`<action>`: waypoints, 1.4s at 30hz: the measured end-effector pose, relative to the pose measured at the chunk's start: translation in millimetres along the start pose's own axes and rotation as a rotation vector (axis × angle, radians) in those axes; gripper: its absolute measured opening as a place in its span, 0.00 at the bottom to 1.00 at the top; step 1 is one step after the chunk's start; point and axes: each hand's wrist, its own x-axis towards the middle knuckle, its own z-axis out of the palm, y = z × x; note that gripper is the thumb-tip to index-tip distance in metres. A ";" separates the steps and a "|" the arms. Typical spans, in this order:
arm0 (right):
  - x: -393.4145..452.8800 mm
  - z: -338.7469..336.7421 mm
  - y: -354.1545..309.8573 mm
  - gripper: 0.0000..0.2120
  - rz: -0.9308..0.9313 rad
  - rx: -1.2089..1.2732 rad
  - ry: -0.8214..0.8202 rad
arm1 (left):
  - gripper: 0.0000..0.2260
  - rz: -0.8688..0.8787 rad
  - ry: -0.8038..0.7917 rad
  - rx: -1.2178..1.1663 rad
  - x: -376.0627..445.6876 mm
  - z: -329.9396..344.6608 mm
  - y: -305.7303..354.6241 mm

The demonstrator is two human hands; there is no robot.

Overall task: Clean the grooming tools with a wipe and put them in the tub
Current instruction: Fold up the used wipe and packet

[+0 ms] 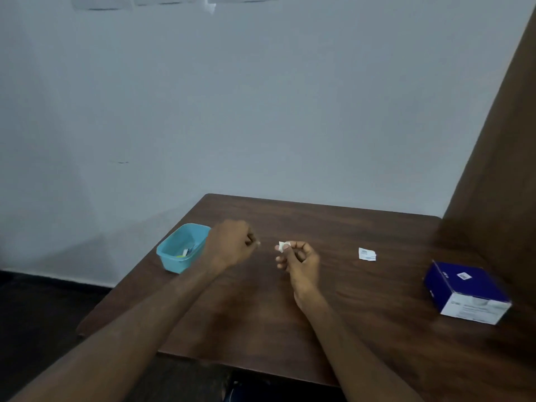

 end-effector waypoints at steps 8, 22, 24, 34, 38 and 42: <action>23.4 -81.1 -32.2 0.03 -0.066 -0.182 0.123 | 0.08 0.151 -0.053 -0.137 10.8 60.4 71.8; 91.4 -196.3 -50.3 0.11 -0.246 -0.952 0.367 | 0.10 0.260 0.001 -0.236 75.8 165.0 172.2; 94.2 -198.1 -52.0 0.12 -0.220 -1.027 0.361 | 0.11 0.291 0.016 -0.217 80.1 173.0 175.1; 96.1 -189.7 -45.8 0.10 -0.162 -1.190 0.321 | 0.10 0.259 0.071 -0.299 78.6 173.5 172.6; 98.5 -186.6 -42.3 0.04 -0.158 -1.169 0.339 | 0.12 0.241 0.048 -0.375 79.9 172.0 168.3; 98.7 -181.8 -42.3 0.05 -0.247 -0.939 0.314 | 0.20 0.236 0.011 -0.505 78.4 165.9 166.3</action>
